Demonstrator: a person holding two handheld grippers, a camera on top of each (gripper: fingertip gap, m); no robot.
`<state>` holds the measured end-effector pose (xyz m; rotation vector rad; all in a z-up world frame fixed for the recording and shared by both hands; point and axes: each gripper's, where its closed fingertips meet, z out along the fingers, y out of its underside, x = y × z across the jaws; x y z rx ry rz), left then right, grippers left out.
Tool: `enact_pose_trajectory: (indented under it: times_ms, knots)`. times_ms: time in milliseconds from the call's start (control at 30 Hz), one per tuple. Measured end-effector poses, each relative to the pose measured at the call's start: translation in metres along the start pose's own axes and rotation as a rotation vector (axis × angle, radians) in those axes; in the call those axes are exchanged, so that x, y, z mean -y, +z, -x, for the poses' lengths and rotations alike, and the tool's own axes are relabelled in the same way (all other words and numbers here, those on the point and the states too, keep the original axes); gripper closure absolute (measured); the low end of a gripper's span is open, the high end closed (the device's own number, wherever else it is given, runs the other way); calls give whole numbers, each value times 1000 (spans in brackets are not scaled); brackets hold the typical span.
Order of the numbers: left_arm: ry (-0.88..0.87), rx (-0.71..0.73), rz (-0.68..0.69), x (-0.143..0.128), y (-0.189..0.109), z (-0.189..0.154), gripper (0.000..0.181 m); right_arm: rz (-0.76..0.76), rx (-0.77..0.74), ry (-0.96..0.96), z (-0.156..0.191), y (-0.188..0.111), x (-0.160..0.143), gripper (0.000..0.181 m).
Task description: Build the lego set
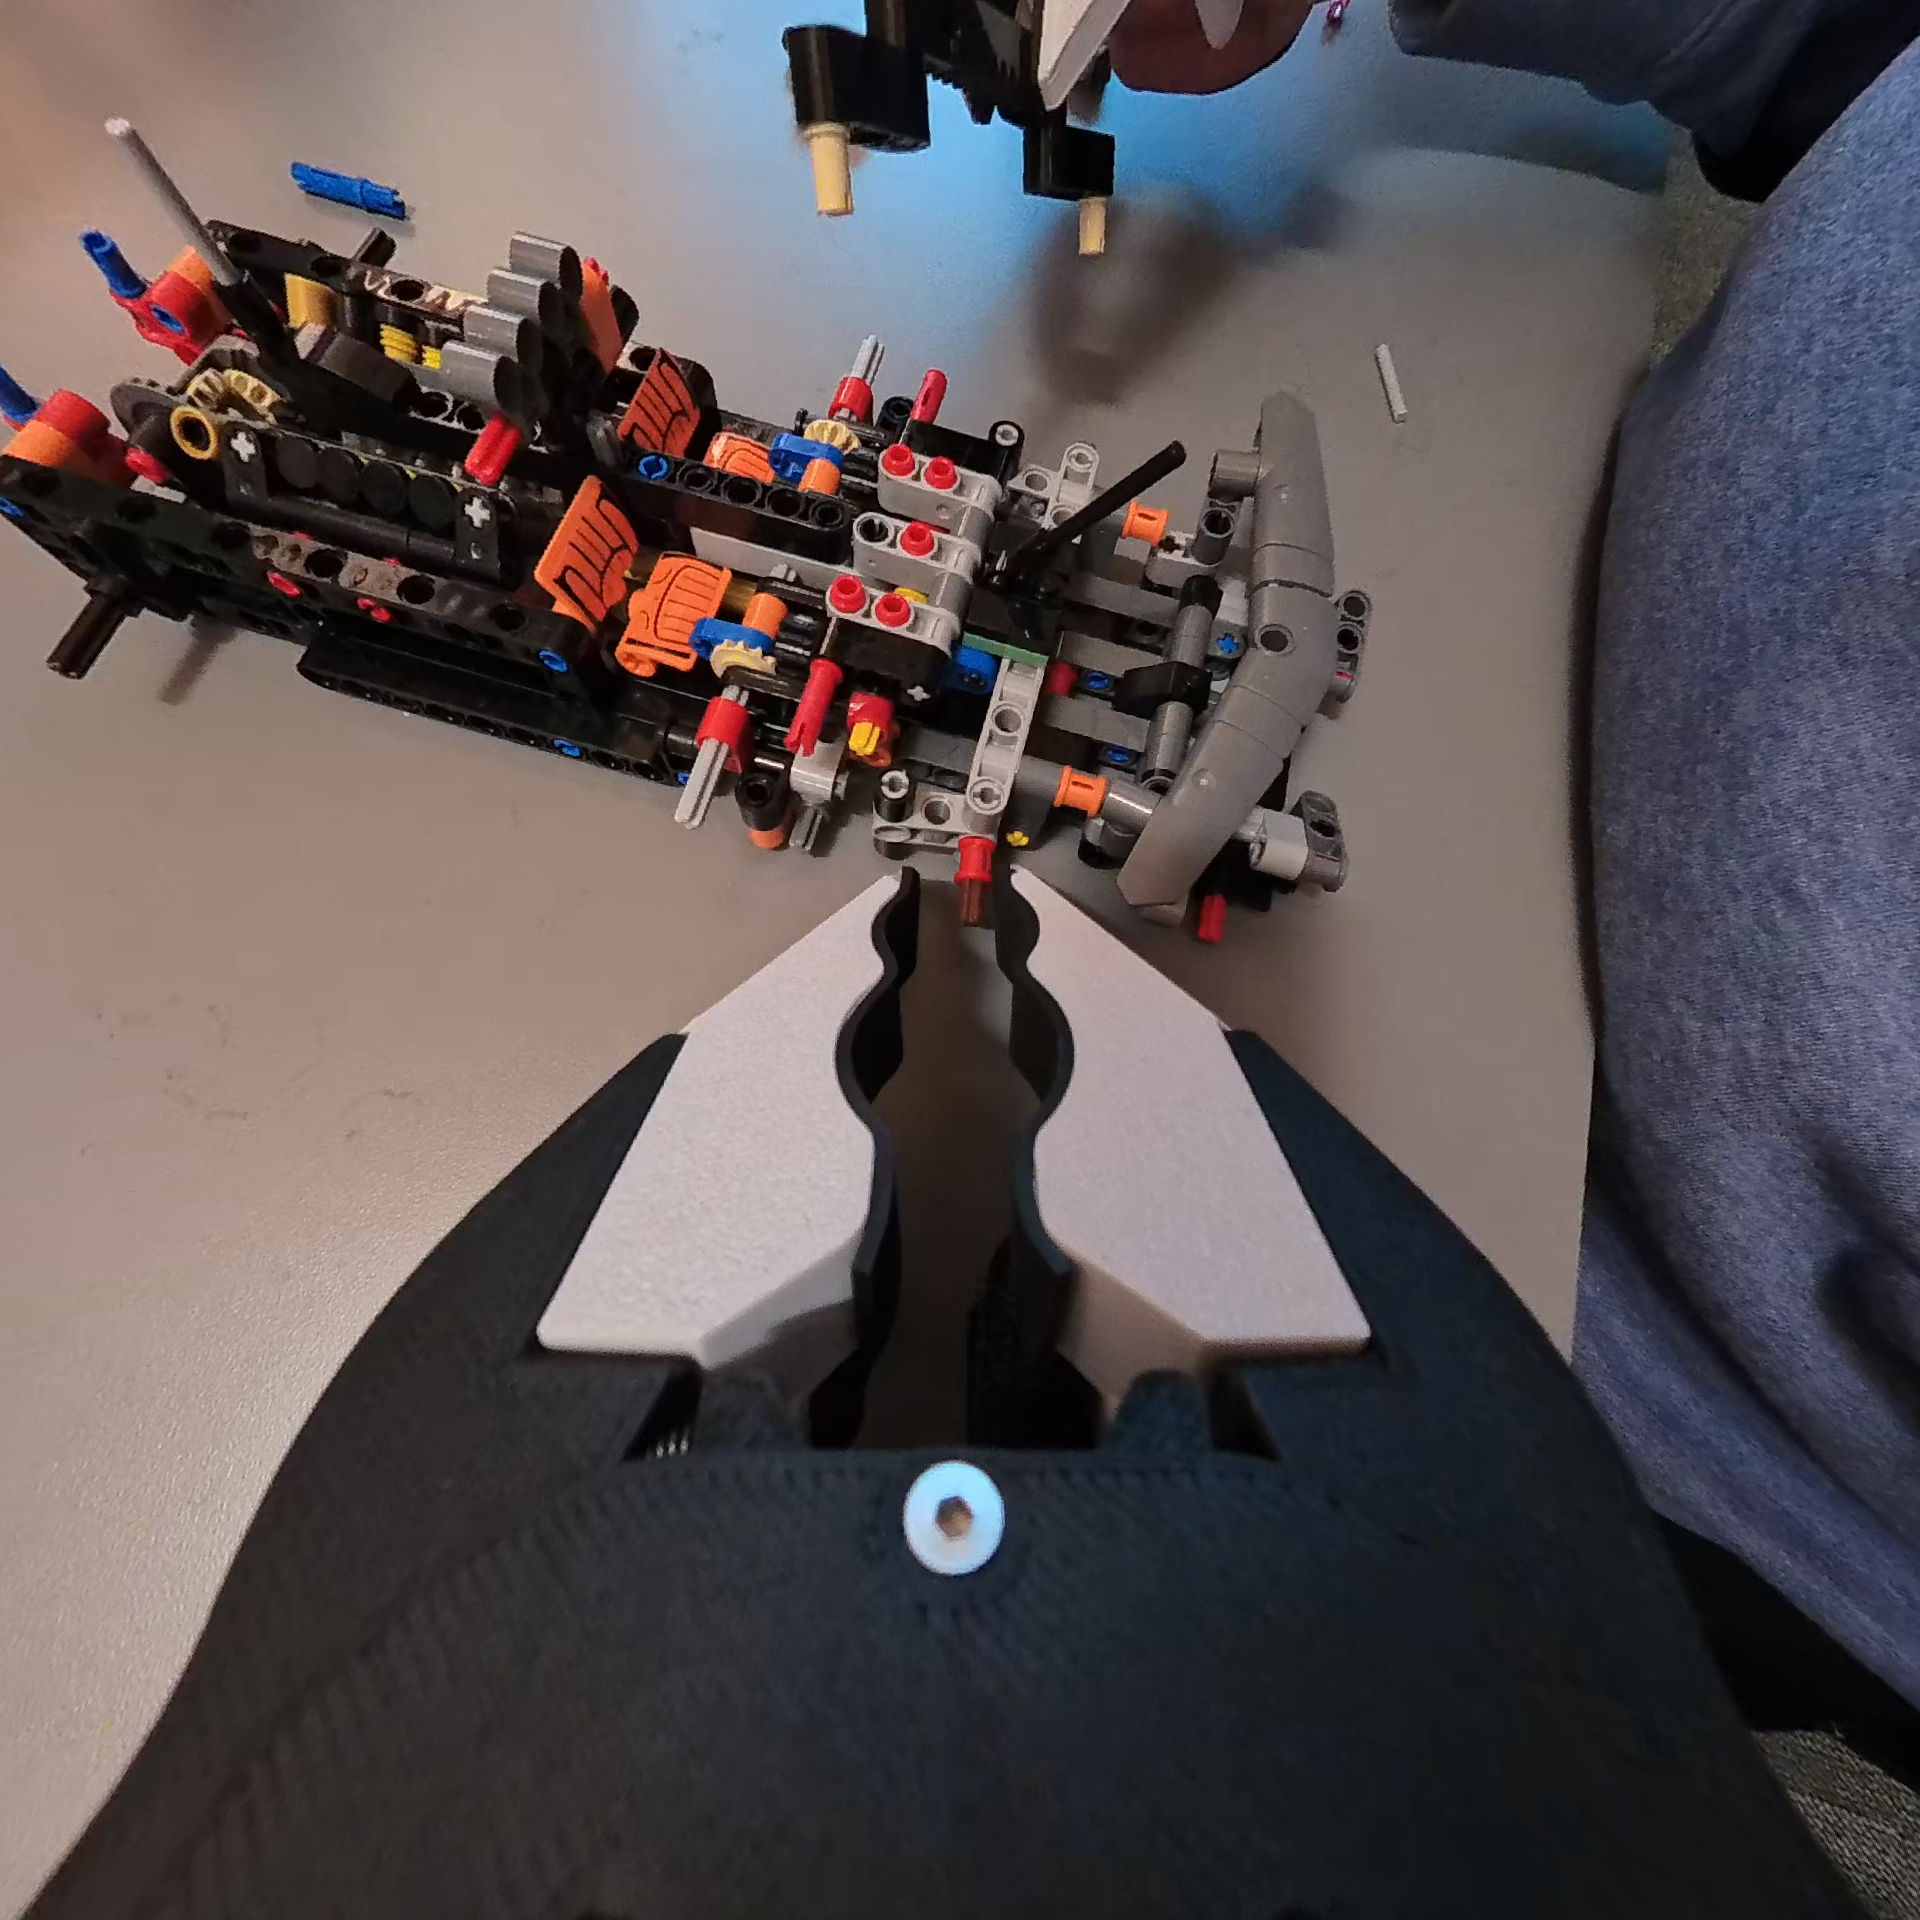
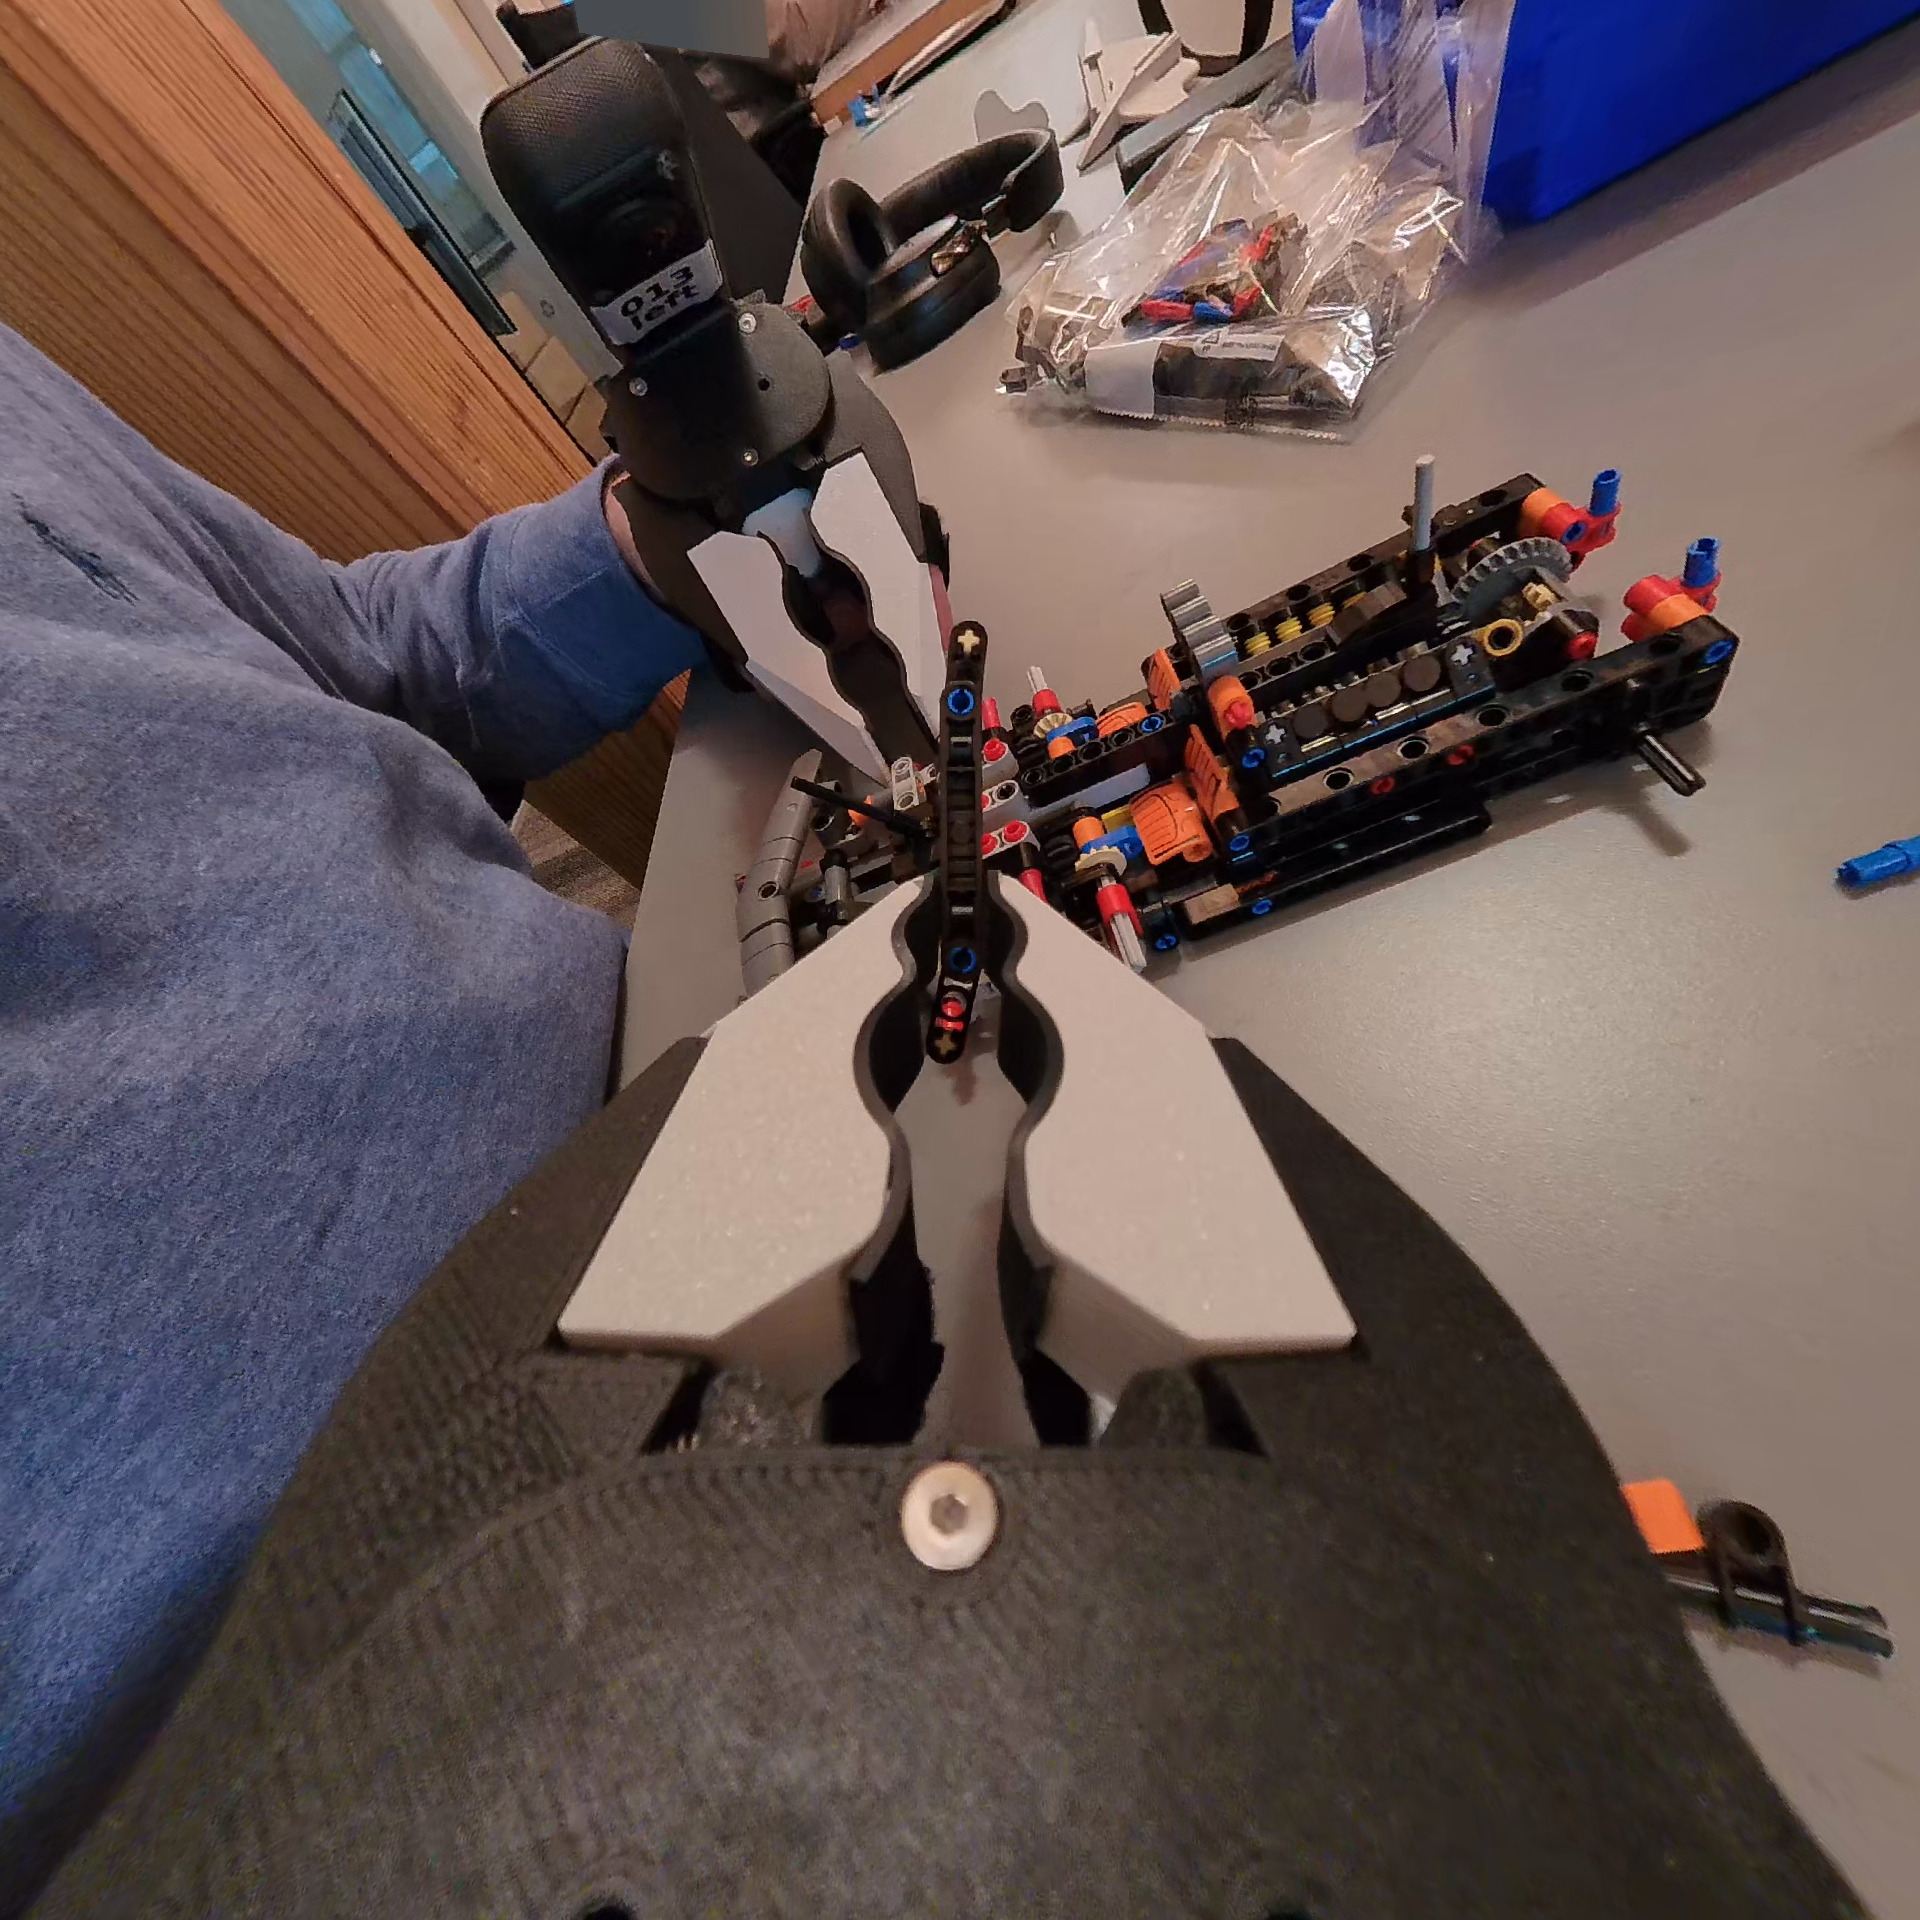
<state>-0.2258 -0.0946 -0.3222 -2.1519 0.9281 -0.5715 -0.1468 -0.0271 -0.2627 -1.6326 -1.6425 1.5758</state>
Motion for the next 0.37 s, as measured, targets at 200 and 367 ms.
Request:
enact_pose_trajectory:
  times_ms: [200, 367]
  knots:
    - [0, 1, 0, 0, 0, 0, 169, 1, -1, -1, 0, 0, 0, 177]
    - [0, 1, 0, 0, 0, 0, 169, -1, -7, -2, -1, -1, 1, 176]
